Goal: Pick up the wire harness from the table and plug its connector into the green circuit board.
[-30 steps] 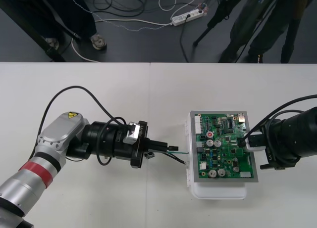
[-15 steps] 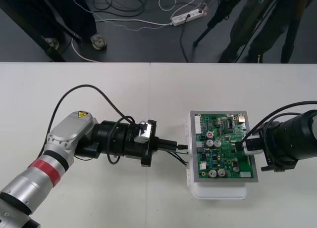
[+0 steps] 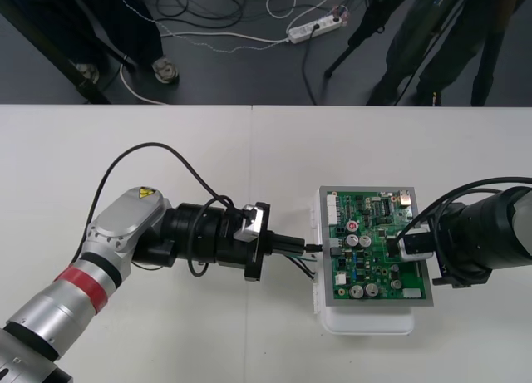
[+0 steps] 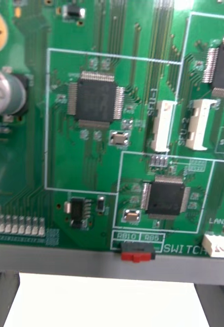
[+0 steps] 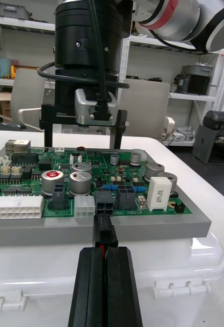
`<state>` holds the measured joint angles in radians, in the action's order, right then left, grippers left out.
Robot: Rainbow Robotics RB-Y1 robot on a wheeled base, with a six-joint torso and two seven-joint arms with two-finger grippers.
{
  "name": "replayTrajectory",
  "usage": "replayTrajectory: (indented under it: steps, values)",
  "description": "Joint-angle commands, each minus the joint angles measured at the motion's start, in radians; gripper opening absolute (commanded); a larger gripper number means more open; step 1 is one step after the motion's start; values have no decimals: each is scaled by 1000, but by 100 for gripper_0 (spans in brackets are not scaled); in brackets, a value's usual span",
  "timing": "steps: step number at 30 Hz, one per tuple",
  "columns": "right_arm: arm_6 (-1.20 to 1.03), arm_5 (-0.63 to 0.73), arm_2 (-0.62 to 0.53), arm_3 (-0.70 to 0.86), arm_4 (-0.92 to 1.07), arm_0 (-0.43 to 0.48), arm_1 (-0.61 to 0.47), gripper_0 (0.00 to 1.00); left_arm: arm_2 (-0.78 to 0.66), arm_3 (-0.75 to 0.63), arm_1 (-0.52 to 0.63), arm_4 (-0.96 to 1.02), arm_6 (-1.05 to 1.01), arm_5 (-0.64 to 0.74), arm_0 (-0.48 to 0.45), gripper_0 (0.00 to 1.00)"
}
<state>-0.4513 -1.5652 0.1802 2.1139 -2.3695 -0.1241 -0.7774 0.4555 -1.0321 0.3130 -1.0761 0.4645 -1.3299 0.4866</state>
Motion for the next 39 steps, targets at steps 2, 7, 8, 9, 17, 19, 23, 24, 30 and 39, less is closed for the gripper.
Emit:
replayTrajectory:
  steps: [2,7,8,9,17,19,23,24,30,39]
  values:
    - [-89,-6,13,29,-42,14,18,100,26,-8,-34,4,-23,31,47,0]
    - [-142,-6,44,31,-82,17,30,100,37,-10,-38,4,-23,40,50,0]
    - [-142,-6,44,32,-83,17,35,100,38,-8,-38,4,-24,41,50,0]
    - [-138,-6,44,34,-88,17,41,100,42,-8,-38,4,-24,44,52,0]
    - [-142,-6,47,35,-90,18,56,100,52,-8,-38,2,-27,54,53,0]
    - [-139,-6,47,37,-90,18,58,100,54,-8,-40,2,-30,55,55,0]
    - [-136,-6,47,41,-90,18,58,100,55,-8,-41,4,-30,55,58,0]
    - [-136,-6,47,41,-90,18,60,100,54,-8,-41,4,-32,55,58,0]
    - [-125,-6,47,43,-88,18,72,100,54,-10,-46,5,-32,60,59,0]
    - [-99,-6,47,43,-86,17,83,100,55,-8,-49,5,-32,63,61,0]
